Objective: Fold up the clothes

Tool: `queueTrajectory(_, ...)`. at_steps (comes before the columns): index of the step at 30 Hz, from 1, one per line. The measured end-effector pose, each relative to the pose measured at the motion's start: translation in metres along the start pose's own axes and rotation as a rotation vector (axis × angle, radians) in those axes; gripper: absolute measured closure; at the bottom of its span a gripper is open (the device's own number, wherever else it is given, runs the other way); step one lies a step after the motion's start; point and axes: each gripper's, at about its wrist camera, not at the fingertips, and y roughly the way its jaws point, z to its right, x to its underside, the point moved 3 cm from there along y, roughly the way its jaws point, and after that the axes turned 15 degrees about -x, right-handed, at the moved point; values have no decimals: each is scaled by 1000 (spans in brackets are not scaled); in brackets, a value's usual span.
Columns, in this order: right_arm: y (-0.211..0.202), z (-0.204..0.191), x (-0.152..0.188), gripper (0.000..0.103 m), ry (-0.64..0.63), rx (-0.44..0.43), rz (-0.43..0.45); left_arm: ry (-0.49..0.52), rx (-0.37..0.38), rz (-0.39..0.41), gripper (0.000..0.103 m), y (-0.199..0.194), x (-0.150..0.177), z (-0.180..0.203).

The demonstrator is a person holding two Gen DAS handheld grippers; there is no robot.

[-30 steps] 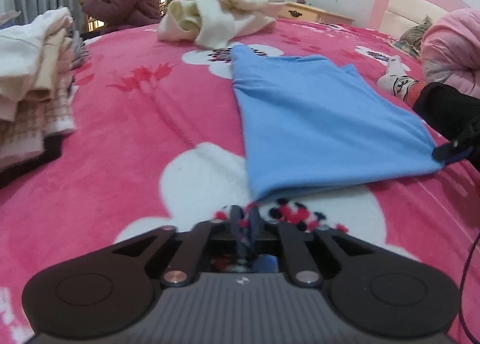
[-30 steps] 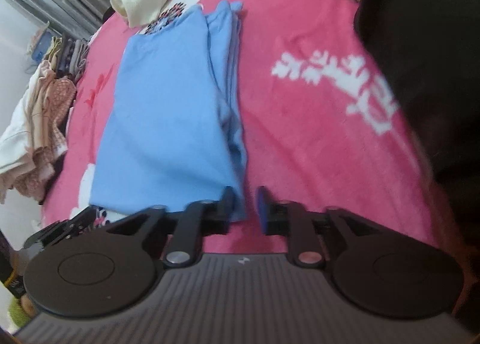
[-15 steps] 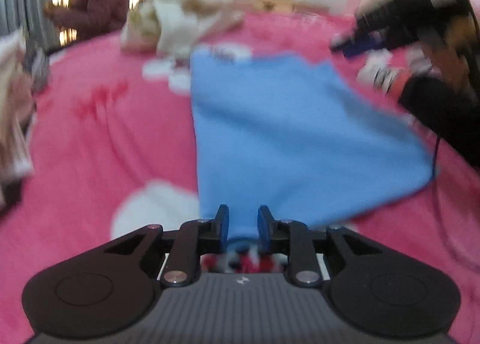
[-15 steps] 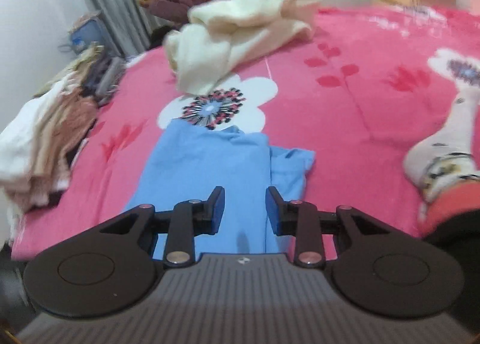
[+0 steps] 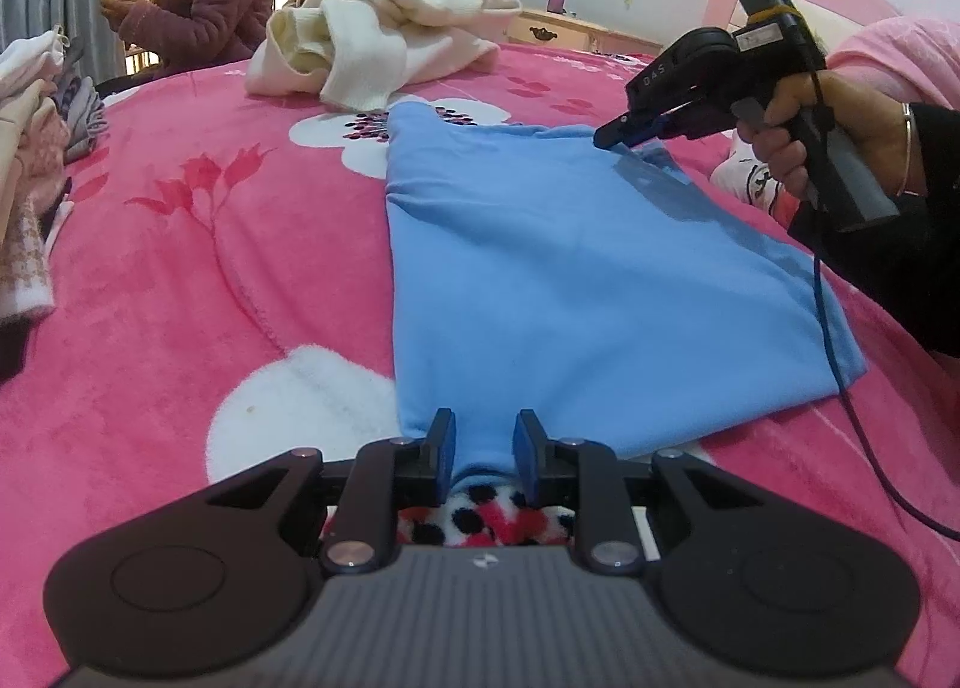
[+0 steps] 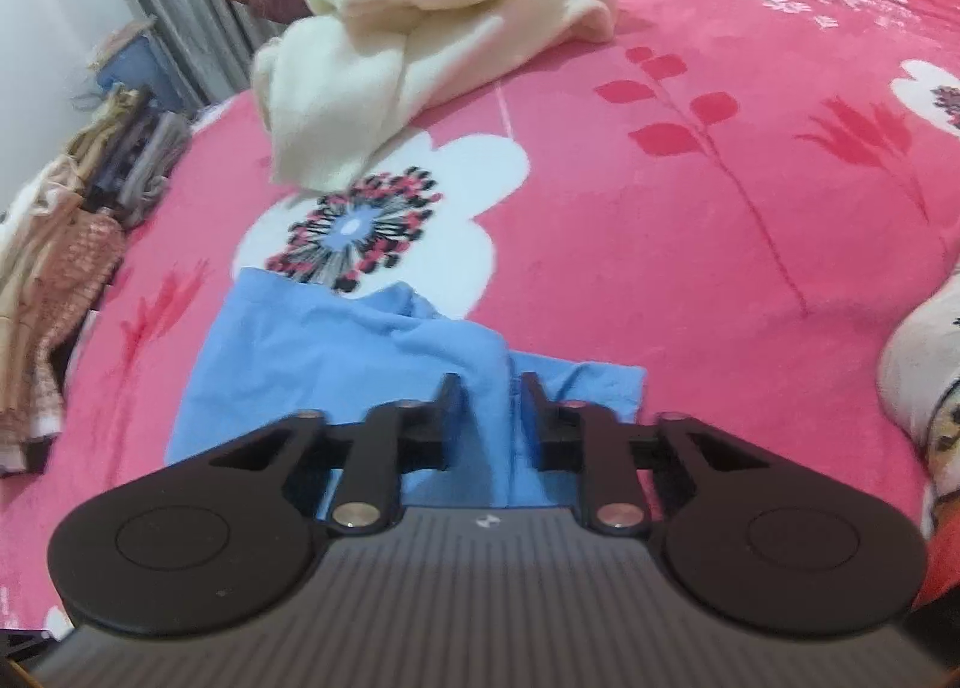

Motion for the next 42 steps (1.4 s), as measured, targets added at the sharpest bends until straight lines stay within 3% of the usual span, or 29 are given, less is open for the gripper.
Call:
queueTrajectory(4,-13,-11,-1,103,-65,-6,55,0,2,0,80,1,0,0)
queueTrajectory(6,-20,-8,-3,103,-70,48,95,0,4,0,80,2,-1,-1)
queueTrajectory(11,-6,20,4,103,-18,137,52,0,6,0,80,2,-1,-2)
queueTrajectory(15,-13,26,4,103,-42,227,88,0,6,1,80,2,-1,-2)
queueTrajectory(17,-24,34,1,103,8,212,114,0,7,0,80,2,-2,-2)
queueTrajectory(21,-57,30,0,99,127,74,140,-11,13,-3,79,3,-3,-3)
queueTrajectory(23,-54,22,7,97,140,10,71,-18,19,-4,77,3,-3,-3)
queueTrajectory(26,-39,11,23,70,112,-46,-73,-24,25,0,75,2,-2,-4)
queueTrajectory(27,-31,8,29,74,79,-41,-128,-20,26,4,74,1,-2,-3)
queueTrajectory(30,-22,5,41,78,-71,95,-228,-12,28,9,71,-2,-1,-3)
queueTrajectory(33,-33,6,29,78,-74,236,-201,-14,30,1,69,-2,-1,-3)
queueTrajectory(35,-41,-5,20,77,-165,349,-159,-16,37,-6,65,-2,-2,-2)
queueTrajectory(38,-37,-54,13,77,-343,201,-83,-5,36,-13,62,-2,-3,0)
queueTrajectory(41,-9,-104,25,77,-541,-7,-90,-10,34,-19,61,-3,-2,2)
queueTrajectory(42,6,-113,32,77,-607,-20,-116,-12,35,-20,60,-4,-2,2)
